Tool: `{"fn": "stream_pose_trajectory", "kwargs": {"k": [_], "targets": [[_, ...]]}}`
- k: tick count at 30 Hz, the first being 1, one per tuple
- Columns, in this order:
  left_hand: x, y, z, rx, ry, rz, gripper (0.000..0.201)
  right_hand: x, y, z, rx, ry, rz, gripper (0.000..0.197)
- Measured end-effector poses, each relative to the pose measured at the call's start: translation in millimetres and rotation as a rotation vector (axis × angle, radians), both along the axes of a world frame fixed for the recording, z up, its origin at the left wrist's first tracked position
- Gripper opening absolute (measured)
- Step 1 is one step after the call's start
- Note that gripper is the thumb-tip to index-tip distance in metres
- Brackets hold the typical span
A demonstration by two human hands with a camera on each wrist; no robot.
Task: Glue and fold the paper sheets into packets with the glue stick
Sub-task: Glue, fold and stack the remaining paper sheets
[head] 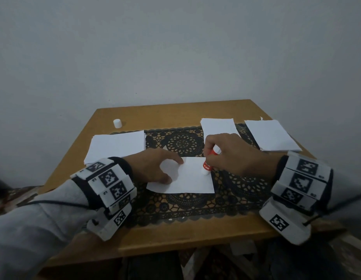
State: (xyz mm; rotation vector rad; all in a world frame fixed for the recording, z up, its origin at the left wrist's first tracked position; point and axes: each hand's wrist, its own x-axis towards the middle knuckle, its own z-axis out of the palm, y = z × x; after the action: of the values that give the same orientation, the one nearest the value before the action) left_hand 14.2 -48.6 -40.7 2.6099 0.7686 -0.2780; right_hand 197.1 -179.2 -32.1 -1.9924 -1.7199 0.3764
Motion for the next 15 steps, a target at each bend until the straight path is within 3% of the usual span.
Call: {"fn": "stream_pose_trajectory", "kwargs": {"k": [9, 15], "targets": [[-1.8, -0.7, 1.8, 0.057, -0.038, -0.011, 0.053, -9.2, -26.3, 9.5, -0.124, 0.0, 0.139, 0.003], [-8.3, -1.1, 8.5, 0.114, -0.074, 0.005, 0.041, 8.2, -26.3, 27.2, -0.382, -0.227, 0.256, 0.023]]}}
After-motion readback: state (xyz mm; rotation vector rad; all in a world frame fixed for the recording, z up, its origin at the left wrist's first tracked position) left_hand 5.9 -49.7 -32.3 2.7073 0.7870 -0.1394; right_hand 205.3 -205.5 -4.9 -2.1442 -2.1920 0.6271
